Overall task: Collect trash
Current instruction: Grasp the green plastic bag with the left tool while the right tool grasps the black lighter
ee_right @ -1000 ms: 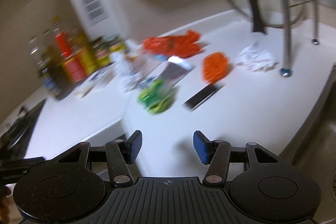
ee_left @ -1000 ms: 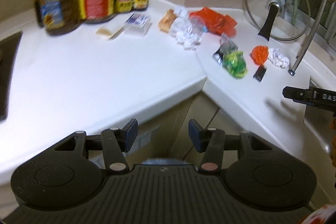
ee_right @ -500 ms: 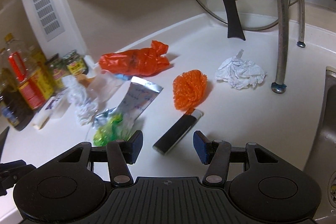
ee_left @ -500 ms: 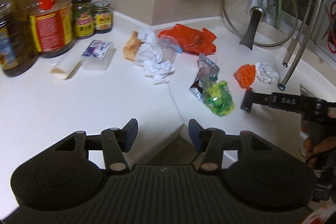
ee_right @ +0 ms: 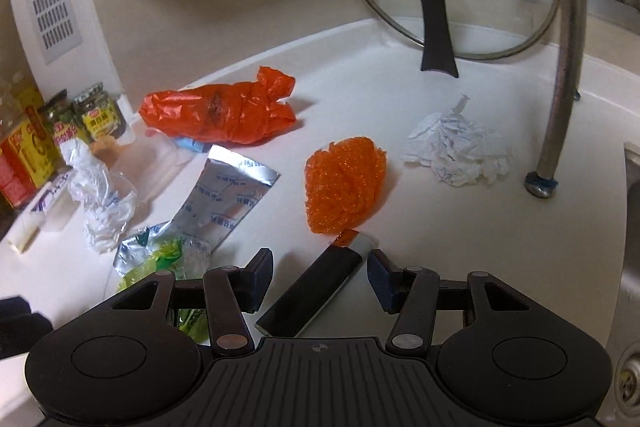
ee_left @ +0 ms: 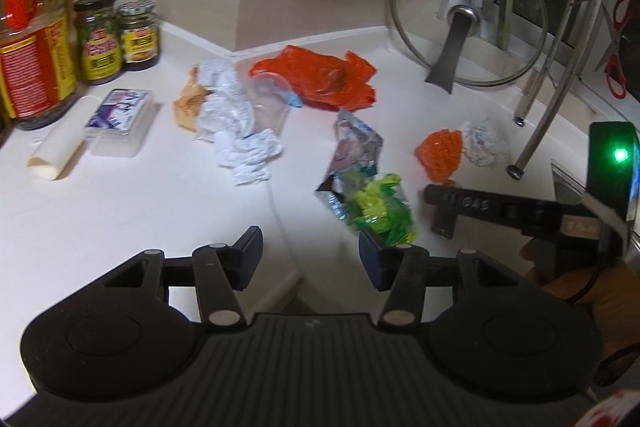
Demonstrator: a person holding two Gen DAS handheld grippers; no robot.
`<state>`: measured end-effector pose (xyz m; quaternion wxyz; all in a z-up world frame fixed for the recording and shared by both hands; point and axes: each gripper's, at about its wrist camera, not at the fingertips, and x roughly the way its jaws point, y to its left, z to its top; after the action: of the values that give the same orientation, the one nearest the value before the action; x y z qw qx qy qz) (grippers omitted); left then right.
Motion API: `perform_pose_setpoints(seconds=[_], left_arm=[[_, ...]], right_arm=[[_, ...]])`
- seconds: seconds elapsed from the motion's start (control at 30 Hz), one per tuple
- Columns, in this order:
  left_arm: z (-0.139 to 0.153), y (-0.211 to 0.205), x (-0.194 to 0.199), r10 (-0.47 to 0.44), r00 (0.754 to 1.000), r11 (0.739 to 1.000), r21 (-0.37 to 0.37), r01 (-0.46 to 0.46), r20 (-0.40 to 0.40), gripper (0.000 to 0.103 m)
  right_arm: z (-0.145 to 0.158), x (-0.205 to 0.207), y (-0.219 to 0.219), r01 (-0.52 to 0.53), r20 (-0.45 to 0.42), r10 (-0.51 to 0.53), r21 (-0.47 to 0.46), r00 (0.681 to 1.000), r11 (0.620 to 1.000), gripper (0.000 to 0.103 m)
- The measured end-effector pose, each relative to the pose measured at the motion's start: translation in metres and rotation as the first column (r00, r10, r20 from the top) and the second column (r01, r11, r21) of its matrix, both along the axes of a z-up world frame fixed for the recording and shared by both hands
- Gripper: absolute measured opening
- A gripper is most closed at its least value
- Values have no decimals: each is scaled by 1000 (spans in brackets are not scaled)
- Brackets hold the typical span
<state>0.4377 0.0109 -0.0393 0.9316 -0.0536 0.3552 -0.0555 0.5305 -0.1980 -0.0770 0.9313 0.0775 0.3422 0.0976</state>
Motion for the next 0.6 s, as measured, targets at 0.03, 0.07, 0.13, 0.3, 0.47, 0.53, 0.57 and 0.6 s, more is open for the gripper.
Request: perform_pose_setpoints(seconds=[0.03,0.07,0.13,0.3,0.47,0.53,0.57,0.6], left_arm=[[0,-2,2,-10,1000,1000,-2,10,2,49],[-1,-5,4,-18,1000,1000,-3,18,3,49],[-1,-11,9,-38,999,999,-7,38,7,49],[-3,-26,18,-89,996,996,-12,89,16,49],[-11,-40,27,-123,992,992,-3,123,6,49],[-15,-46,32,-125,992,992,10,125,-1,49],[-17,-48,34,-124,992,992,17,124,-3,49],[-20,-51,37,-120,993,992,25,120,-7,49]], right_arm=[[0,0,1,-8,4,8,-9,1000,1000,51],[-1,-1,1,-16,8,16,-20,1000,1000,46],[-1,-2,2,-30,15,31,-48,999,998,39],[-2,-8,-7,-67,21,68,-57,997,996,37],[-1,-17,-19,-94,6,94,-54,996,994,36],[-1,-21,-22,-94,3,94,-57,996,994,37],[-1,-23,-24,-98,3,98,-54,995,994,37],[-1,-24,-25,-97,3,97,-52,995,994,37]])
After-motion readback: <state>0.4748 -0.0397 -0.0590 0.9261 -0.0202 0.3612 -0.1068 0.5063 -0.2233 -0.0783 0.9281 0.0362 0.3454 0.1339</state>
